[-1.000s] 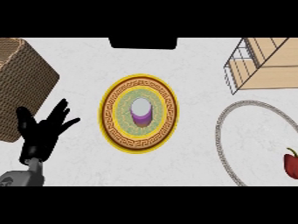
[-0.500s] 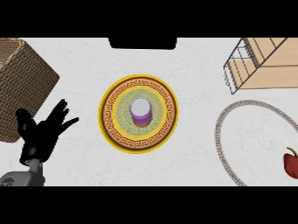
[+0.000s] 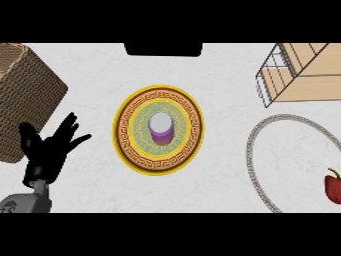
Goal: Pick the sweet potato from the placemat and place it in the tiered shelf
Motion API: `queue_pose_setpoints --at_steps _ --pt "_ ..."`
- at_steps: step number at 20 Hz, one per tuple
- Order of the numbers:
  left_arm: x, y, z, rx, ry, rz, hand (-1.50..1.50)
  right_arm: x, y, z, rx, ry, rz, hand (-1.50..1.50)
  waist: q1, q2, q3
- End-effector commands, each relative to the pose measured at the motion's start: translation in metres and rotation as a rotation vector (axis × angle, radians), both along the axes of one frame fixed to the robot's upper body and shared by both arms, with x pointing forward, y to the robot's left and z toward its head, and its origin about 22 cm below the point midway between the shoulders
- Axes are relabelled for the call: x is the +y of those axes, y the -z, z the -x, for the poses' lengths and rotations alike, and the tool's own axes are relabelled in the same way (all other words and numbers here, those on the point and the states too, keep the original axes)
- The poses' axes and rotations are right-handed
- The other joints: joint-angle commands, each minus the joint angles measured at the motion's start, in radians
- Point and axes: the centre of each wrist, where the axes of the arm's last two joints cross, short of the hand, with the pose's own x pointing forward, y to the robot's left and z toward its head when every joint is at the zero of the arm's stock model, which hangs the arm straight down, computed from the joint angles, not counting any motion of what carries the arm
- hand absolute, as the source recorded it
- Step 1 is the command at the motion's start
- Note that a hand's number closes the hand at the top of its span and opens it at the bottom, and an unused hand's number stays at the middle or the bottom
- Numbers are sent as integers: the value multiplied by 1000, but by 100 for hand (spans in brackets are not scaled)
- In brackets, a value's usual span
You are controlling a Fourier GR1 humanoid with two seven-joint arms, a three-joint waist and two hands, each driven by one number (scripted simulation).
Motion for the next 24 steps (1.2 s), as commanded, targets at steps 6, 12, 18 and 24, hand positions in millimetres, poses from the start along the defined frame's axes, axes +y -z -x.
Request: queue_pose_setpoints --at_steps 6,12,18,24 --pt "2 0 2 52 5 7 0 -13 -3 0 -48 74 -275 -150 -3 3 -5" --pt "3 7 0 43 -2 1 0 -10 -11 -3 -62 56 -485 -150 2 8 -5" --pt "-15 9 3 32 7 6 0 -32 -38 15 -74 37 -693 -150 -3 4 -5" --pt "-4 7 1 39 18 7 0 -61 -55 41 -259 217 -751 -150 6 12 -5"
